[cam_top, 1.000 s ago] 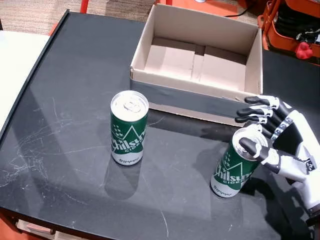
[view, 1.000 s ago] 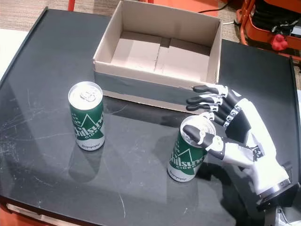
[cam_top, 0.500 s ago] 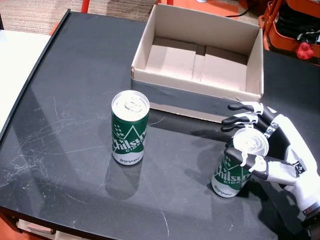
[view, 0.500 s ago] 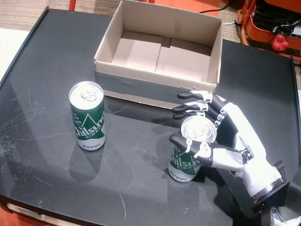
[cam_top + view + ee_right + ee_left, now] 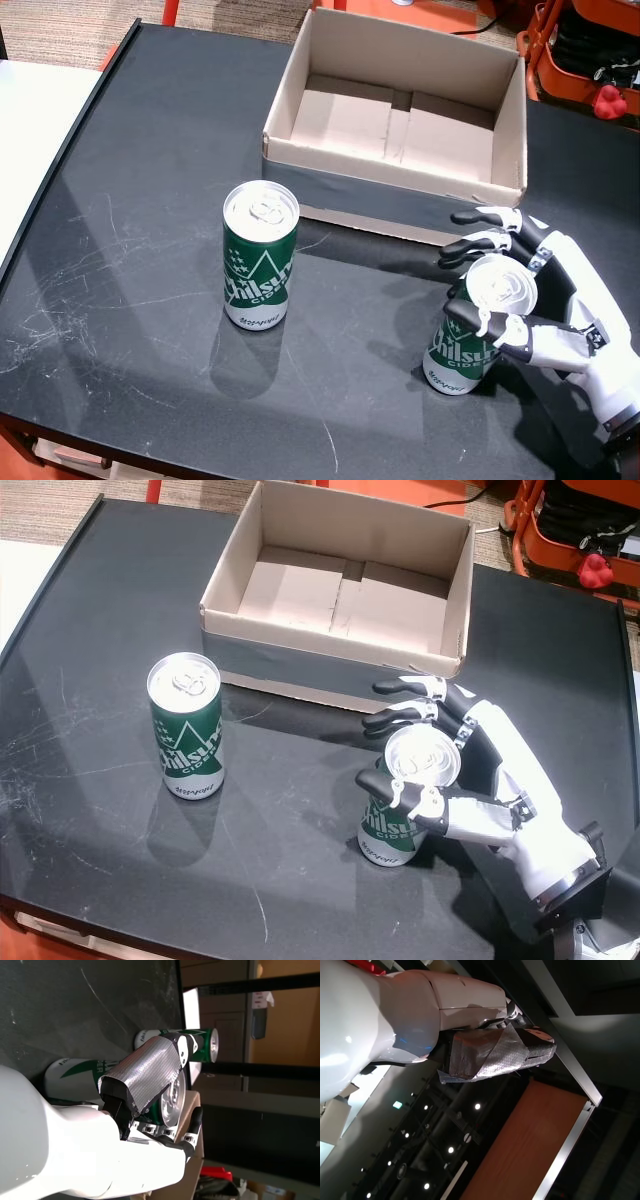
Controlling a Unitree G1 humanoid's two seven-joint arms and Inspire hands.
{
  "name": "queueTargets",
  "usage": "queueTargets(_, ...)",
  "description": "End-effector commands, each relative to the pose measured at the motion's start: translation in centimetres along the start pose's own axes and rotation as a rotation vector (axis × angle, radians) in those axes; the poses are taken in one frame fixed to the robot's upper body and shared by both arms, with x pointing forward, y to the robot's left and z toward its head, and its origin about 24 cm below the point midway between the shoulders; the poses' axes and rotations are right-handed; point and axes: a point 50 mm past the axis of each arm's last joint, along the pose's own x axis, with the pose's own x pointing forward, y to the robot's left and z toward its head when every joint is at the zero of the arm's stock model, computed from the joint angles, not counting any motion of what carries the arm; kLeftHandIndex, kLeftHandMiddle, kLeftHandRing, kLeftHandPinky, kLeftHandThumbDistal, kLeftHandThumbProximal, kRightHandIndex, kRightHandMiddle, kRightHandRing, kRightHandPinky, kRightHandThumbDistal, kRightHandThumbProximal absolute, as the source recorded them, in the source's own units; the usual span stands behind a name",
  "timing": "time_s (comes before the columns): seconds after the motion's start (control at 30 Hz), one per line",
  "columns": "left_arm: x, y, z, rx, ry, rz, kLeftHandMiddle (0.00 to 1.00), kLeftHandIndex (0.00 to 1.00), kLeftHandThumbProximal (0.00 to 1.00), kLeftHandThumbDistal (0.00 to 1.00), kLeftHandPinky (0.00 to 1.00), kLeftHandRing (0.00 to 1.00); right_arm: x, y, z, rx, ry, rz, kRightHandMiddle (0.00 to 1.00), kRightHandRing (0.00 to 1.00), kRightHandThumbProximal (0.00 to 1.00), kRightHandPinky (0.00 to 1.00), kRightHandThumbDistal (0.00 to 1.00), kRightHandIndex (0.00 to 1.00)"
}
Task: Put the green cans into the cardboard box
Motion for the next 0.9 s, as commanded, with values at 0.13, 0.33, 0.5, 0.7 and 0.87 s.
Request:
queueTargets(0.13, -1.0, -0.3, 0.6, -0.024, -0.006, 0.031, 0.83, 0.82, 1.0, 0.07, 1.0, 0.94, 0.1, -0.2, -0.8, 0.012, 0.099, 0.019, 0.57, 0.59, 0.84, 0.67, 1.0, 0.46)
queueTargets(0.33, -1.0, -0.6, 0.8, -0.043, -0.007, 0.049, 0.8, 0.81, 1.0, 0.1, 1.0, 0.91, 0.3, 0.2, -1.5, 0.023, 0.156, 0.049, 0.56, 0.58, 0.82, 0.66, 1.0, 0.45)
queueTargets(0.5, -1.0, -0.8, 0.9, -0.052, -0.005, 0.053, 0.8, 0.81, 1.0, 0.11, 1.0, 0.91, 0.2, 0.3, -1.8, 0.031, 0.175, 0.048, 0.56, 0.58, 0.82, 0.66, 1.0, 0.44)
queueTargets(0.7, -1.0, -0.8, 0.9, -0.052, -0.004, 0.052, 0.81, 0.81, 1.0, 0.08, 1.0, 0.92, 0.1, 0.4, -2.1, 0.048, 0.19, 0.041, 0.54, 0.57, 0.79, 0.64, 1.0, 0.43)
queueTargets(0.87, -0.9, -0.7, 1.1, -0.073, -0.001, 0.058, 0.8, 0.81, 1.0, 0.11, 1.0, 0.91, 0.1, 0.6, -2.6, 0.065, 0.221, 0.02, 0.53, 0.56, 0.78, 0.61, 1.0, 0.41)
